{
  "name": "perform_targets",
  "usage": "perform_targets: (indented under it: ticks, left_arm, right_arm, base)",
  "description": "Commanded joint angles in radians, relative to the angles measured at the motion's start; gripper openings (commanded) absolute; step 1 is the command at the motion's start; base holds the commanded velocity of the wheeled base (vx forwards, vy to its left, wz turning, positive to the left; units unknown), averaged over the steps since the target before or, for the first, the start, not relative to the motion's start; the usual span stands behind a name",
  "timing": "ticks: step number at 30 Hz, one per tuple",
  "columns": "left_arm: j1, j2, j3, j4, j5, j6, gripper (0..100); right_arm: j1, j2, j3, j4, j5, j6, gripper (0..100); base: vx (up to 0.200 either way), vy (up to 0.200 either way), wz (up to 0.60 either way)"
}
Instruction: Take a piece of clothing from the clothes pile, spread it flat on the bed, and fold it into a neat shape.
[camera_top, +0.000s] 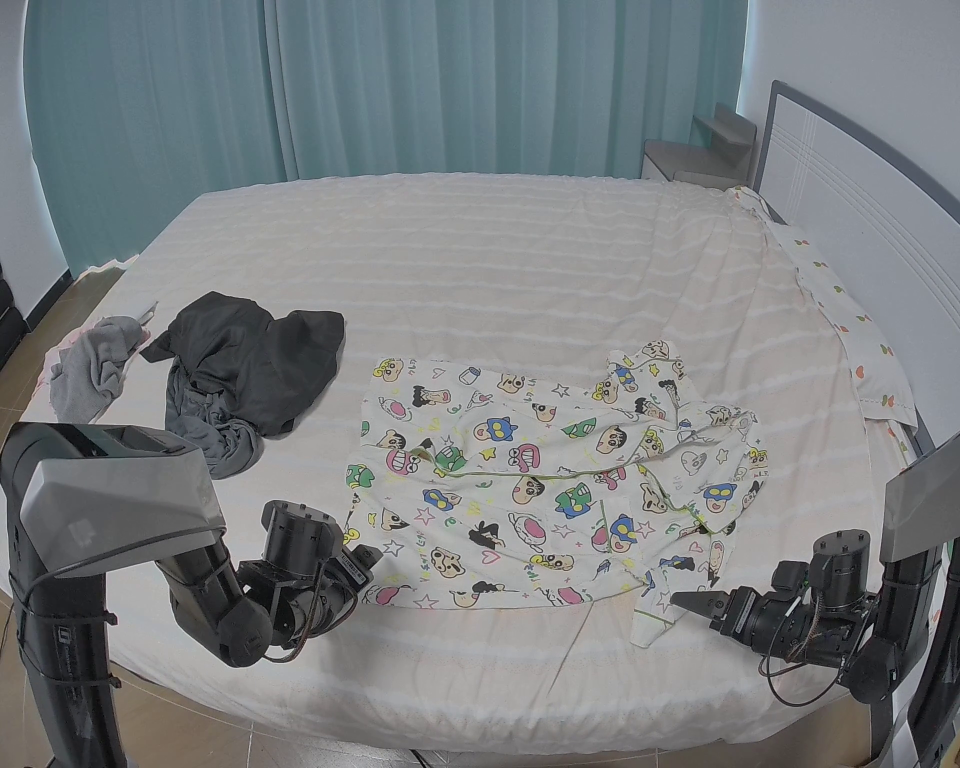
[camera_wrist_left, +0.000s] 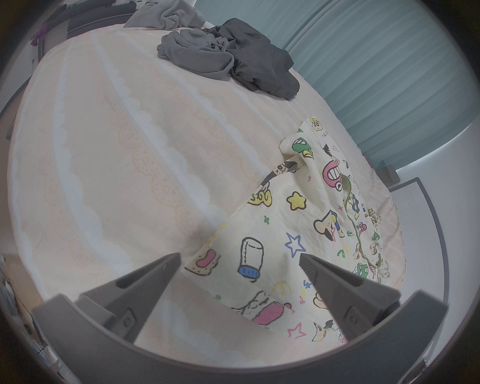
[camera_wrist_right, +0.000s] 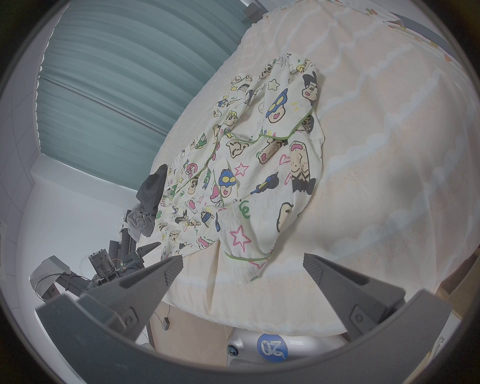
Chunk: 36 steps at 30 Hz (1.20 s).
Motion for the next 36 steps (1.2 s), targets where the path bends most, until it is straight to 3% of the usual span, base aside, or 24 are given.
perform_targets:
  ticks: [1,24,36]
  left_arm:
    - [-0.001,0.017,-0.01,0.002,0.003,0.001,0]
    - [0.011,-0.139,0.163,0.003,0.001,0.046,0]
    - [0.021,-0.179,0.274,-0.002,0.0,0.046,0]
  right_arm:
    - [0.0,-0.001,0.018,-0.013,0.0,0.0,100]
    - [0.005,0.002,0.018,-0.002,-0.001,0.002,100]
    - [0.023,0.002,0.018,0.074,-0.001,-0.031,100]
  base:
    - [0.0,0.0,0.0]
    - [0.0,0.0,0.0]
    - [0.0,0.0,0.0]
